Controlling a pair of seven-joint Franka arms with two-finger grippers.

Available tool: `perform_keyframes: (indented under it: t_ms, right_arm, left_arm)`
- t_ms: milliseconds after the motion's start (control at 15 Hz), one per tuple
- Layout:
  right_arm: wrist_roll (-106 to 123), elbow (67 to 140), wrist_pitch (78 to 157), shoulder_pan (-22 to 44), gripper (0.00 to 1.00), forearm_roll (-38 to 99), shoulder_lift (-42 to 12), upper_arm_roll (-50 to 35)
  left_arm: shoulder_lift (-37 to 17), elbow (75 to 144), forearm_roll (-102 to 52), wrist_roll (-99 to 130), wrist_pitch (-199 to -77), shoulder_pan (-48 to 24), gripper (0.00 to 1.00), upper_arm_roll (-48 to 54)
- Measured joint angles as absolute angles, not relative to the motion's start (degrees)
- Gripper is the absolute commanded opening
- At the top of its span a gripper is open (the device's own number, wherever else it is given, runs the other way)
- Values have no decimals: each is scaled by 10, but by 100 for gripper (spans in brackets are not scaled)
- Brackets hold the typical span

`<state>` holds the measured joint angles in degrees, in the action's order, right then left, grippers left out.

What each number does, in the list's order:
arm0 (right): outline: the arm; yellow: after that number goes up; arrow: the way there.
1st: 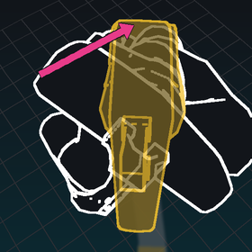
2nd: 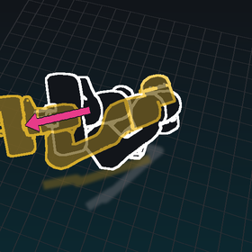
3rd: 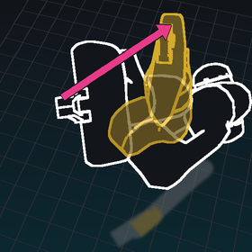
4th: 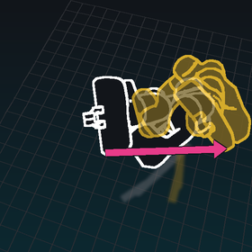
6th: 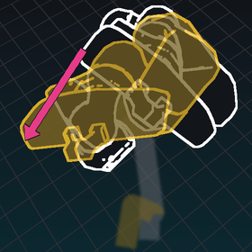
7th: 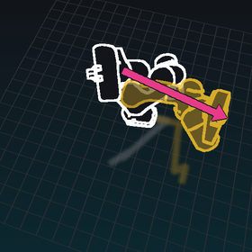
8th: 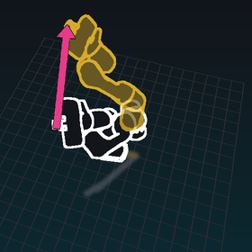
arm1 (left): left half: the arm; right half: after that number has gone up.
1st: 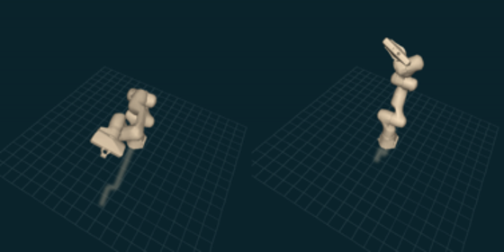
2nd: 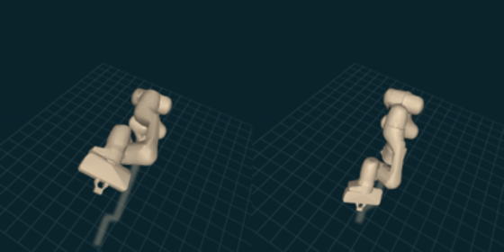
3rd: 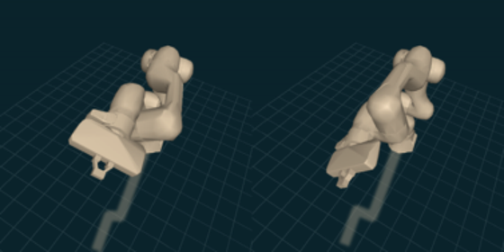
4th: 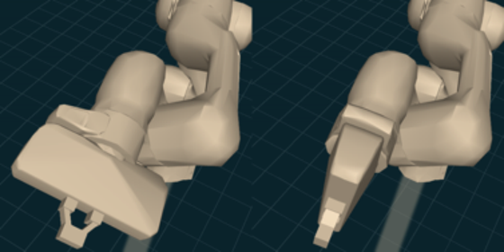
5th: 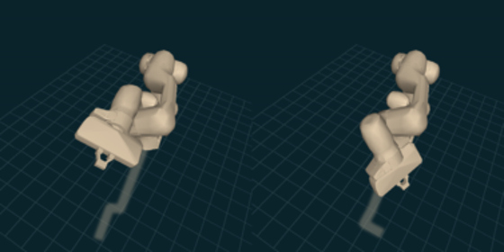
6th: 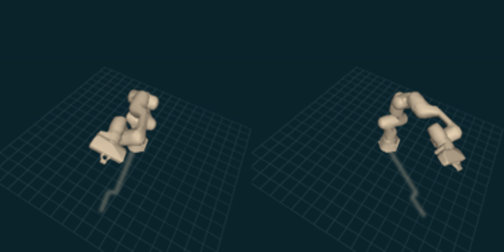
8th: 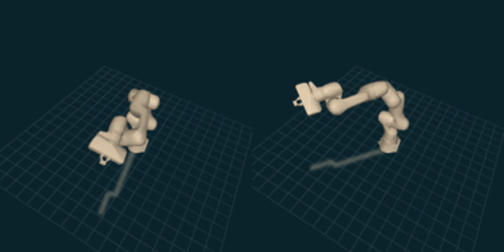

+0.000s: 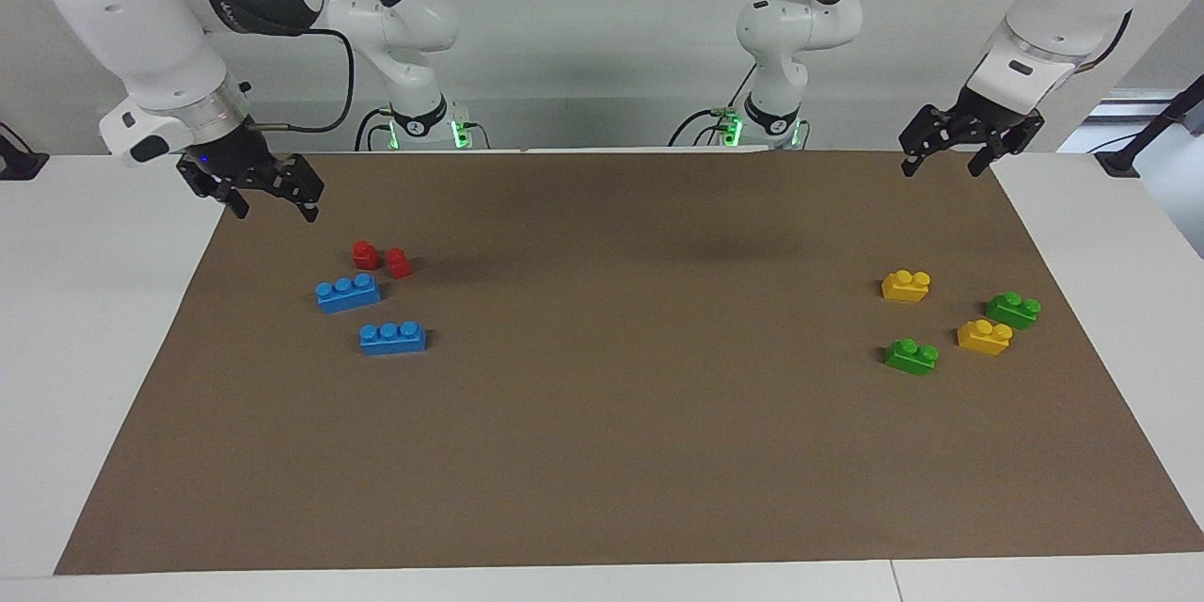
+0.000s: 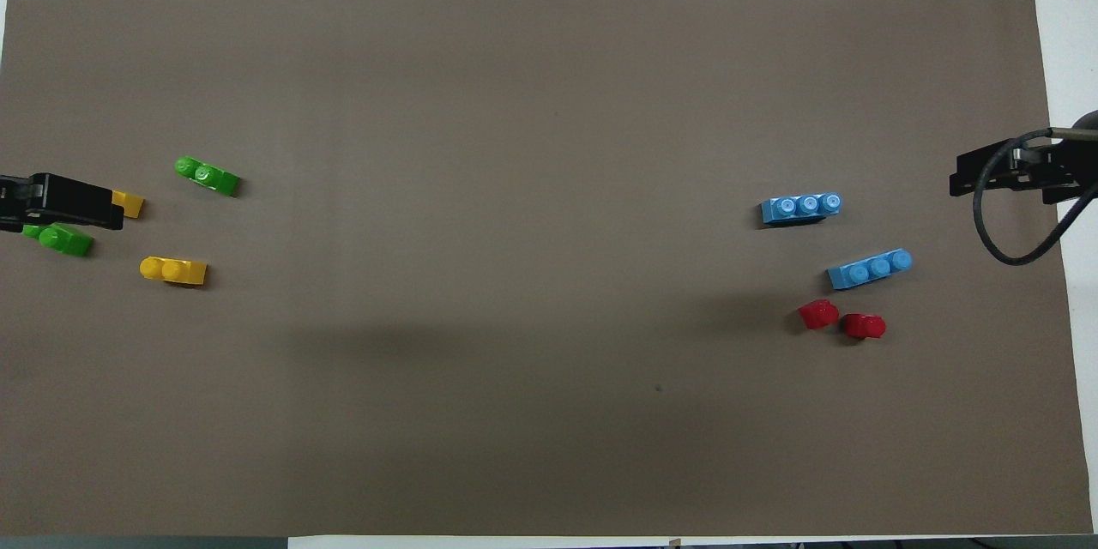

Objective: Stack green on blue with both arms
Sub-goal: 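Move the right gripper toward the farther blue brick while the left gripper opens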

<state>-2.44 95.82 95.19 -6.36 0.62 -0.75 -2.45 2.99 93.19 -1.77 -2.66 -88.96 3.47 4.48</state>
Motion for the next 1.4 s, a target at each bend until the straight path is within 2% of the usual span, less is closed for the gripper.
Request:
perform_keyframes:
  t_ms: [667, 1133, 1400]
  right_arm:
    - [-90, 958, 957, -64, 100, 6, -13, -24]
    - [-342, 958, 1043, -63, 99, 62, -88, -26]
    - [-461, 958, 1084, -65, 97, 134, -124, -24]
  left_arm:
    - [30, 932, -18, -27, -890, 35, 100, 45]
    - [31, 934, -18, -22, -892, 37, 100, 42]
    - [45, 979, -18, 52, -935, 41, 100, 40]
